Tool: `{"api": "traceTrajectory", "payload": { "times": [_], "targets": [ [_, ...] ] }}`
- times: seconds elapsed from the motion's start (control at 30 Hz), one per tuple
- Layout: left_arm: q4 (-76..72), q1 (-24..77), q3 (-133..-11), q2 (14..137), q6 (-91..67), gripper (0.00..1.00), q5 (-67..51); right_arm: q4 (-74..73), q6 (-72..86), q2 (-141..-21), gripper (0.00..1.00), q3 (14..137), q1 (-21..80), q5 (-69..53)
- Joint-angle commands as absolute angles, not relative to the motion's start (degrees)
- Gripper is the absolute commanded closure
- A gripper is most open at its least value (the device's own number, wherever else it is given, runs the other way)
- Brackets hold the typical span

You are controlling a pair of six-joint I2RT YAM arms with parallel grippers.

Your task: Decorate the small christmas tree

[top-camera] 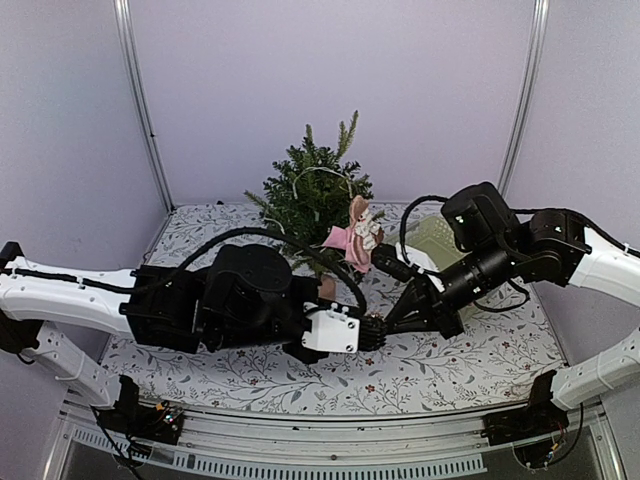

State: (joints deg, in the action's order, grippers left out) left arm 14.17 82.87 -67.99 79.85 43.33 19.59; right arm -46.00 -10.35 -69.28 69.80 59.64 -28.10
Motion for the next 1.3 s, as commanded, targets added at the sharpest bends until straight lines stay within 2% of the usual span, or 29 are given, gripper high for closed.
{"api": "traceTrajectory", "payload": {
  "times": [0.0, 0.03, 0.17, 0.27, 0.47, 0.73, 1.0, 1.13, 1.27],
  "targets": [
    [12.8, 83.42, -67.33, 79.94, 42.17, 1.0, 20.95, -45.4, -11.06, -69.57, 0.92, 71.38, 60.13, -27.48],
    [12.4, 83.15, -67.02, 79.67, 40.8, 1.0, 21.04, -44.64, -10.94, -69.11, 0.84, 71.26, 60.16, -26.79],
    [7.18, 79.8, -62.84, 74.65, 34.57, 1.0, 15.07, -36.58, -9.09, -63.15, 0.41, 66.88, 58.3, -21.94],
    [-1.93, 76.21, -57.13, 68.97, 29.12, 1.0, 8.66, -28.49, -5.22, -56.35, 0.29, 63.54, 53.95, -23.88],
    [-16.84, 70.0, -49.46, 63.48, 17.68, 1.0, -2.21, -14.62, -1.33, -50.59, 0.29, 58.49, 52.8, -26.16],
    [-24.98, 69.35, -49.02, 65.91, 12.69, 1.0, -5.8, -1.63, 2.9, -55.17, 0.29, 58.58, 52.74, -32.21],
    [-26.36, 69.35, -49.91, 68.29, 13.86, 1.0, -5.35, 5.83, 8.82, -58.36, 0.38, 58.05, 52.86, -36.09],
    [-25.38, 69.35, -50.84, 69.31, 14.55, 1.0, -4.45, 6.81, 10.28, -60.15, 0.45, 58.93, 52.87, -37.42],
    [-25.49, 69.35, -51.02, 69.52, 14.75, 1.0, -1.78, 8.55, 12.77, -61.31, 0.48, 57.39, 52.95, -35.06]
  ]
}}
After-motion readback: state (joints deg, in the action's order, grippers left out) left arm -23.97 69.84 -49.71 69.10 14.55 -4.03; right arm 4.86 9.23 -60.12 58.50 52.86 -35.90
